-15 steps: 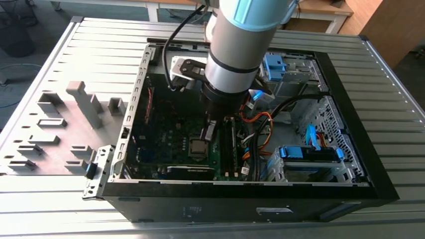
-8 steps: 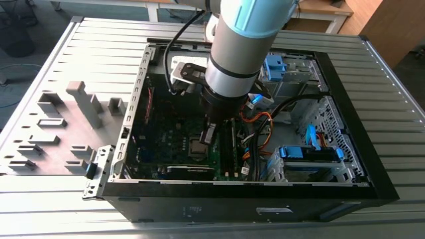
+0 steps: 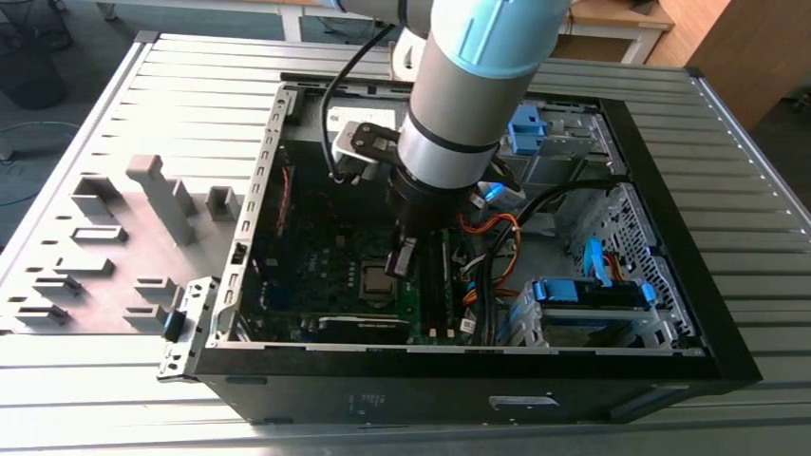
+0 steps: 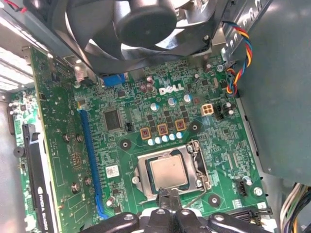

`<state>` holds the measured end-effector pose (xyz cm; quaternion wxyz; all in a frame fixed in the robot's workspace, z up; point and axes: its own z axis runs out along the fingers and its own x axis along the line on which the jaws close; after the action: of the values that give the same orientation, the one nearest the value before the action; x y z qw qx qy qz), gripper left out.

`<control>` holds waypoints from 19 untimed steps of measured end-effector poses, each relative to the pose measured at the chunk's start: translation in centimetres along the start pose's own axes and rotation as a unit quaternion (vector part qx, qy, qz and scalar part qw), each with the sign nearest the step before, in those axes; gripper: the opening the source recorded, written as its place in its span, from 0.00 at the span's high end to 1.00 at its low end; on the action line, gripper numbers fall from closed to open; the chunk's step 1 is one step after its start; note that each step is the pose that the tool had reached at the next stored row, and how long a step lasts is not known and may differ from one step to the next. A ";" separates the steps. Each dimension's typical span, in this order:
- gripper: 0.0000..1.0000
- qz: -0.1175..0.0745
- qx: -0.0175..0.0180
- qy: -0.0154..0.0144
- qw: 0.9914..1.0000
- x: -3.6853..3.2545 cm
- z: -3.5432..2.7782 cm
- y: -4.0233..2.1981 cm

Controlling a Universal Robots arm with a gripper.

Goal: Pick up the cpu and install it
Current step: 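Install the first cpu locking lever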

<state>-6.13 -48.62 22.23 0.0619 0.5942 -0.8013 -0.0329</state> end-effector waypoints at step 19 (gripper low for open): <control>0.89 0.000 -0.003 0.002 1.000 -0.52 -0.11 -0.04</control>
<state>-5.92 -48.13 22.30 0.0653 0.5940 -0.8011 -0.0340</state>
